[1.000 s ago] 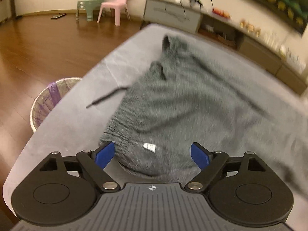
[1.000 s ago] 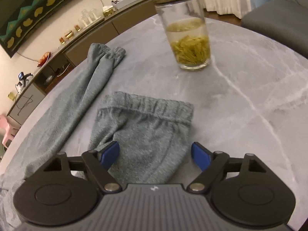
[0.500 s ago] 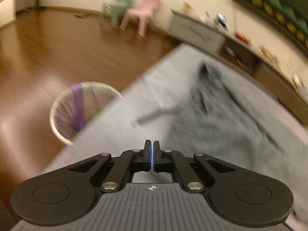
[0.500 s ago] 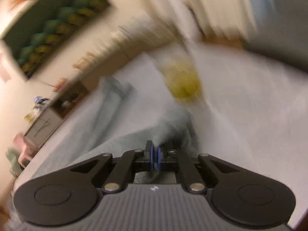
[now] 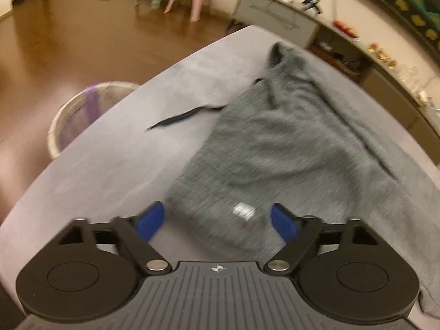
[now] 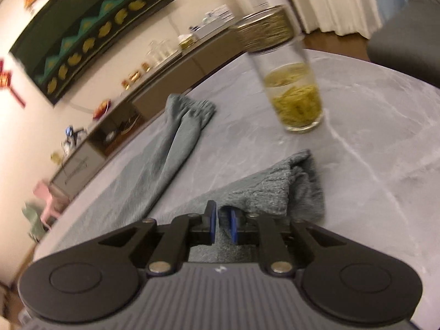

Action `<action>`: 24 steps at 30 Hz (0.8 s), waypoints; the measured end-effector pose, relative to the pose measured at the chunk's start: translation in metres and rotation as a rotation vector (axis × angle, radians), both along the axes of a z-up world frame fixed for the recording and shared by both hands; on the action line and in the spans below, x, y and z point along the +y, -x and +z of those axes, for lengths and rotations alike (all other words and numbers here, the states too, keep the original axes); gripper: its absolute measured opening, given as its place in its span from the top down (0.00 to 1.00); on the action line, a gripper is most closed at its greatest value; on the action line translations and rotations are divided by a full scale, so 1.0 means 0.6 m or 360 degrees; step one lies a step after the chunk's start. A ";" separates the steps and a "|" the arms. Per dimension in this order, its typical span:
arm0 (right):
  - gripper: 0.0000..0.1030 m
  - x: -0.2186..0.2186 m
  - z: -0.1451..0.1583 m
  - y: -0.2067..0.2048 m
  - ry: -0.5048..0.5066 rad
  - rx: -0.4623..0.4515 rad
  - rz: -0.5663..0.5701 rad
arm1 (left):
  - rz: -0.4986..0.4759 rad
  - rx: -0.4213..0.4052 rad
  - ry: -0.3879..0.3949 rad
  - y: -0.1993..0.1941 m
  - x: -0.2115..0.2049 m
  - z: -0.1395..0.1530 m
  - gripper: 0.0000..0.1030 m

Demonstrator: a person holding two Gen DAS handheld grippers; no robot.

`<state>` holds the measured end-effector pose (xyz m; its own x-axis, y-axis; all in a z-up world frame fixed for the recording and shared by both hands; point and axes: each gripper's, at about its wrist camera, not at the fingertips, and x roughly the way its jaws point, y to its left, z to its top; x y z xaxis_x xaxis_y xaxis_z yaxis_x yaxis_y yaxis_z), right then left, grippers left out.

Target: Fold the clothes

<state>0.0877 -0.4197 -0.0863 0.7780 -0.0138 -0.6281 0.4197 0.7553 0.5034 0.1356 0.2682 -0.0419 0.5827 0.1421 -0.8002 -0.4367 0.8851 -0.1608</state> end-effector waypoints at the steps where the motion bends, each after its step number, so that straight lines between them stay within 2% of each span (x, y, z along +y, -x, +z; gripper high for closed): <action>1: 0.89 0.005 0.002 -0.006 0.0024 0.0004 0.0028 | 0.0001 -0.0026 0.0010 -0.007 0.003 0.004 0.77; 2: 0.95 0.009 0.008 -0.008 0.0054 -0.0011 0.0046 | 0.0007 -0.0062 0.0061 -0.010 0.013 0.010 0.86; 3: 0.95 0.011 0.018 -0.002 0.0094 -0.0061 0.0051 | 0.0042 -0.0138 0.0132 -0.001 0.031 0.023 0.87; 6: 0.95 0.010 0.071 0.050 0.0257 -0.0363 0.0002 | 0.0215 -0.0464 0.0394 0.057 0.104 0.073 0.89; 7: 0.95 0.007 0.076 0.061 0.0273 -0.0365 0.0003 | 0.0272 -0.0492 0.0447 0.071 0.124 0.075 0.89; 8: 0.95 0.003 0.075 0.067 0.0280 -0.0326 0.0007 | 0.0328 -0.0454 0.0471 0.081 0.141 0.065 0.89; 10: 0.95 -0.005 0.043 0.055 0.0243 -0.0091 0.0029 | 0.0402 -0.0376 0.0490 0.095 0.164 0.049 0.89; 11: 0.95 -0.008 0.024 0.044 0.0188 0.0028 0.0060 | 0.0388 -0.0335 0.0461 0.095 0.163 0.046 0.89; 13: 0.95 -0.008 0.003 0.031 0.0117 0.0154 0.0135 | 0.0362 -0.0272 0.0402 0.095 0.160 0.043 0.89; 17: 0.93 0.007 0.018 0.034 0.0121 0.0134 0.0241 | 0.0403 -0.0223 0.0252 0.097 0.145 0.053 0.87; 18: 0.89 0.009 0.022 0.036 0.0136 0.0137 0.0261 | 0.0400 -0.0212 0.0194 0.095 0.139 0.059 0.87; 19: 0.85 0.010 0.027 0.038 0.0157 0.0147 0.0283 | 0.0397 -0.0201 0.0135 0.094 0.132 0.065 0.83; 20: 0.70 0.013 0.033 0.042 0.0195 0.0154 0.0293 | 0.0395 -0.0190 0.0077 0.092 0.125 0.070 0.74; 21: 0.59 0.018 0.042 0.047 0.0266 0.0155 0.0280 | 0.0392 -0.0180 0.0018 0.091 0.118 0.076 0.65; 22: 0.38 0.024 0.053 0.052 0.0343 0.0148 0.0250 | 0.0405 -0.0187 -0.0073 0.093 0.107 0.088 0.49; 23: 0.29 0.032 0.066 0.058 0.0448 0.0126 0.0187 | 0.0430 -0.0210 -0.0191 0.099 0.091 0.103 0.40; 24: 0.29 0.043 0.079 0.066 0.0580 0.0103 0.0118 | 0.0456 -0.0233 -0.0308 0.105 0.076 0.118 0.40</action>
<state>0.0481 -0.3942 -0.0390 0.7442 -0.1903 -0.6402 0.3791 0.9095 0.1704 0.0726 0.3138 0.0291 0.6037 0.4566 -0.6536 -0.6558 0.7505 -0.0815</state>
